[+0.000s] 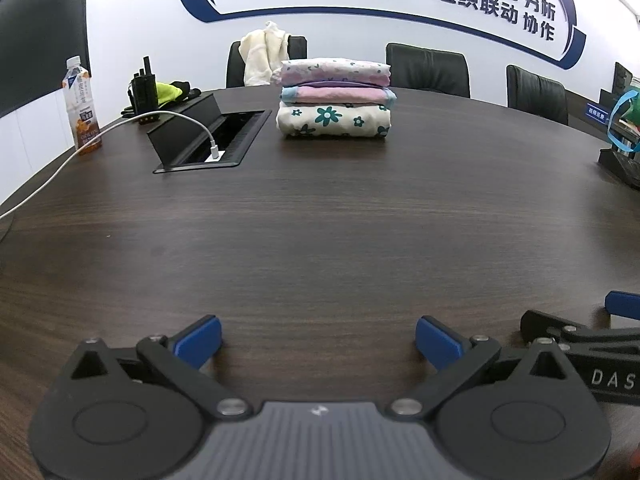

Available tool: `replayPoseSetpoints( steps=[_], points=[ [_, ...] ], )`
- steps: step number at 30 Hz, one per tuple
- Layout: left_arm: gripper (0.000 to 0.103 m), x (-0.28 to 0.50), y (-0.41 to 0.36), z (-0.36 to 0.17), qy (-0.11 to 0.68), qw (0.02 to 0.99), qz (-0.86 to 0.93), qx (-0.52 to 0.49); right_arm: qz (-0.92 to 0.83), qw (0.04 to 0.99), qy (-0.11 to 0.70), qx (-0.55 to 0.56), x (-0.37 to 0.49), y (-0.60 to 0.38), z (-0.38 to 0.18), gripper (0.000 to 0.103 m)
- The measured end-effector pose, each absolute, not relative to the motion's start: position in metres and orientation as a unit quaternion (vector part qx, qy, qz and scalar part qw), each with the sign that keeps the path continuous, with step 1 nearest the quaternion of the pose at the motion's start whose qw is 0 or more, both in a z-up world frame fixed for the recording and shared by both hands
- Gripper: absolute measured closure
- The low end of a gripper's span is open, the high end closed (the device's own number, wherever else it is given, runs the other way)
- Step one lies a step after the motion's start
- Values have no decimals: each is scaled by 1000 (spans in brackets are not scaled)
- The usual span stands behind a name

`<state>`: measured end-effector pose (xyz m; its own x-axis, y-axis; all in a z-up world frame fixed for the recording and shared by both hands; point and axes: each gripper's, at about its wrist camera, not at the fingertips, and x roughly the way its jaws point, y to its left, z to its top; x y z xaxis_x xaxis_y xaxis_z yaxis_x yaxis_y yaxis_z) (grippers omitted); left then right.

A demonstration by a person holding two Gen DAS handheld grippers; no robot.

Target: Fold clothes

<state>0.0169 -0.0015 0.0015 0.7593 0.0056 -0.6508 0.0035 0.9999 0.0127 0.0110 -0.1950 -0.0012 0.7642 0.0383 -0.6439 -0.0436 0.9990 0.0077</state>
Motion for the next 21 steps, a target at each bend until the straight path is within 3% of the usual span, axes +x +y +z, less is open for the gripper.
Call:
replayPoseSetpoints(
  steps=[21],
  points=[
    [0, 16, -1, 1, 345, 939, 1, 4, 28, 939, 343, 0, 13, -197, -1, 0]
  ],
)
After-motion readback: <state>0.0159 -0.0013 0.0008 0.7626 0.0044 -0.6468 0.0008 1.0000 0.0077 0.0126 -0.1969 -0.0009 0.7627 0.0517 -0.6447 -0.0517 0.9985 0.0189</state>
